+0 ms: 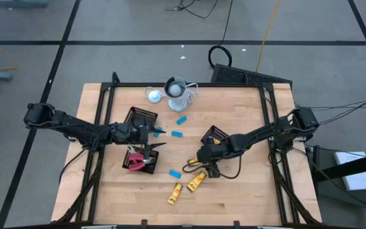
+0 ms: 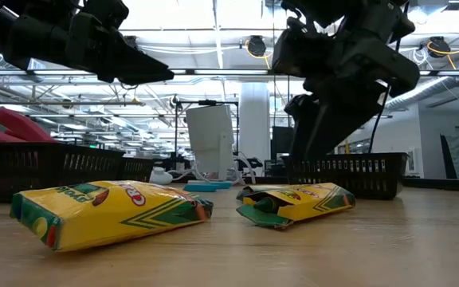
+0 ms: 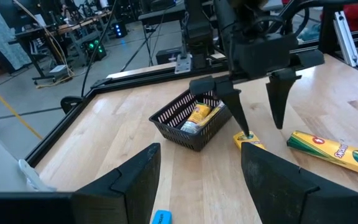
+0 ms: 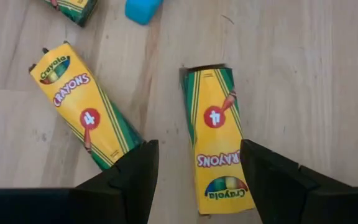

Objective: Pick & Place School Supplies
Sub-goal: Put the yellow crayon box into the bottom right black bin

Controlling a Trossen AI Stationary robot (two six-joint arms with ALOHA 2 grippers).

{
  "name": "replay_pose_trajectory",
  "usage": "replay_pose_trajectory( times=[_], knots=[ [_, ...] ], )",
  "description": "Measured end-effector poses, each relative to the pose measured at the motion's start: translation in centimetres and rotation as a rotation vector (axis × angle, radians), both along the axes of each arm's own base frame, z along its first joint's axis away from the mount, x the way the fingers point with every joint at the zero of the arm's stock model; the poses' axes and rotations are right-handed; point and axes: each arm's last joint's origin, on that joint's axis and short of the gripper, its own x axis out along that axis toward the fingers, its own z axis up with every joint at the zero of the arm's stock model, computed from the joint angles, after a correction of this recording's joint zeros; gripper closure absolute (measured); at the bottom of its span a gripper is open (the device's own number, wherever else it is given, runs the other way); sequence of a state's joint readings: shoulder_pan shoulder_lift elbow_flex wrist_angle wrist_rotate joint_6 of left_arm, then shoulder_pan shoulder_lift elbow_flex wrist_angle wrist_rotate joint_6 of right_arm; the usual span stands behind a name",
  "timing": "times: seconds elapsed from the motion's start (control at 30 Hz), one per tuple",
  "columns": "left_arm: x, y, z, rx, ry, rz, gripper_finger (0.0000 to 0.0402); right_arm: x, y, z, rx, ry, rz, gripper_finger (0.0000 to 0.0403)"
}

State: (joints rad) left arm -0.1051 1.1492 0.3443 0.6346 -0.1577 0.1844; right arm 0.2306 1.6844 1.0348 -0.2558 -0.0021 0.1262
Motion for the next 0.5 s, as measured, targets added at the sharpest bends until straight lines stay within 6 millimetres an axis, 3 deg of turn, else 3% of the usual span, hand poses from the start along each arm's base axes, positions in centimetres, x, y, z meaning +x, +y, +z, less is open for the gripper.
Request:
replay_pose_trajectory(
  times=[0.17,0.5],
  knots=[
    [0.0,0.0,0.0,0.0,-0.004,0.0,0.0174,0.1,0.0,0.0,-0.002,-0.015,0.01,0.0186],
    [0.0,0.0,0.1,-0.002,-0.011,0.0,0.0174,2.2,0.3,-2.6,-0.046,0.033,0.053,0.0186]
  ],
)
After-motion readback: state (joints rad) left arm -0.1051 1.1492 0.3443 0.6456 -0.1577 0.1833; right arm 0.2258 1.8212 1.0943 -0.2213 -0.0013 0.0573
